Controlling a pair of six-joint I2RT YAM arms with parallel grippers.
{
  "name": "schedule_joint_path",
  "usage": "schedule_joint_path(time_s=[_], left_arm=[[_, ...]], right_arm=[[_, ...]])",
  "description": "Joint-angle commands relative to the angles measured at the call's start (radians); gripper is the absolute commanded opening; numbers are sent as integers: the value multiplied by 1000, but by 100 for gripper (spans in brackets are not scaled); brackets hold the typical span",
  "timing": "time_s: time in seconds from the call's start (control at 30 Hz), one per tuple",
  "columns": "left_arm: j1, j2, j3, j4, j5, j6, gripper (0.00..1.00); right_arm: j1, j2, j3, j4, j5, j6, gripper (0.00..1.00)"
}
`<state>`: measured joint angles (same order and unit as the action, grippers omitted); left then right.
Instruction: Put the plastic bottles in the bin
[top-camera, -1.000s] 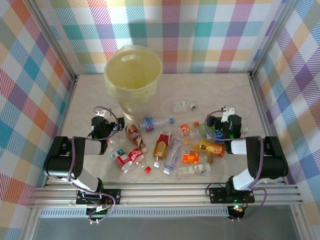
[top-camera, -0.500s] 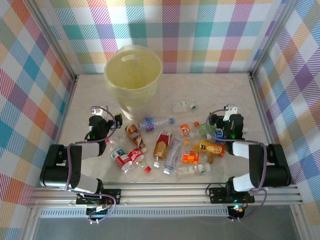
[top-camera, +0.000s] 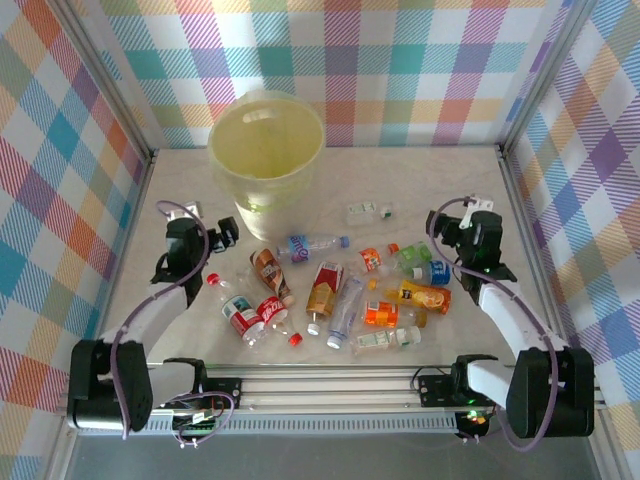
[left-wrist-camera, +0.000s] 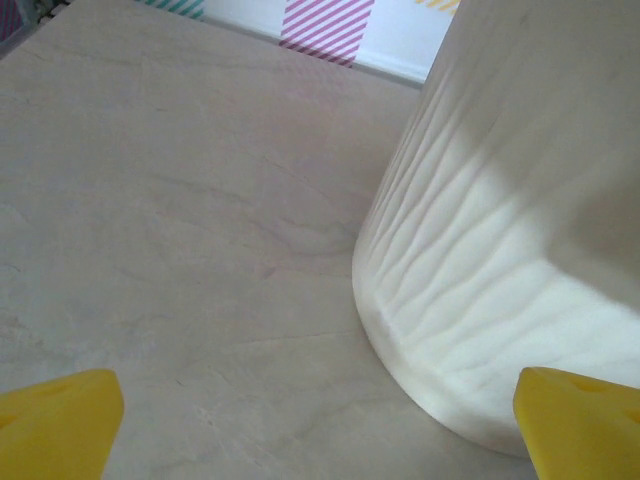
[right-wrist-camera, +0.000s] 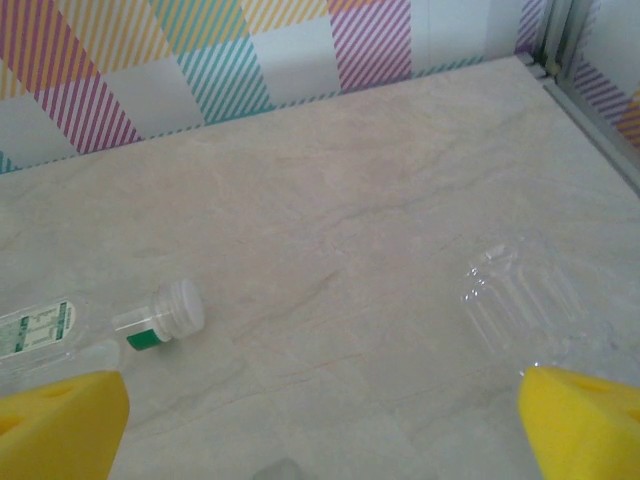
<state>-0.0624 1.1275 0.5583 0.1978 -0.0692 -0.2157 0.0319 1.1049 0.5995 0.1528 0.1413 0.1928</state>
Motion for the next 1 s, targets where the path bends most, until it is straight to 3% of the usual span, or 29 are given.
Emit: schedule_joint_path(time_s=[0.0,0.13,0.3,0.43,0.5,0.63,0.83,0.97], left_arm=[[-21,-97,8,-222,10,-156,100],[-35,-201,27,-365,91,-239,100],[-78,-314,18,-467,241,-311,100],[-83,-387,28,-536,390,-308,100],[-83,-384,54,-558,519,-271,100],[-104,-361,85,-542,652,-273,100],[-137,-340,98,-485,726,-279,100],[-166,-341,136,-495,727,-251,100]], right_arm=[[6,-2,80,-218,-4,108,100],[26,15,119,-277,-49,129,100],[69,63,196,-341,-223,51,100],[109,102,240,-368,-296,-2,100],[128,134,269,-390,-346,-46,100],[160,197,330,-430,-416,-124,100],[212,299,451,-541,-434,-247,100],[270,391,543,-598,-319,-366,100]])
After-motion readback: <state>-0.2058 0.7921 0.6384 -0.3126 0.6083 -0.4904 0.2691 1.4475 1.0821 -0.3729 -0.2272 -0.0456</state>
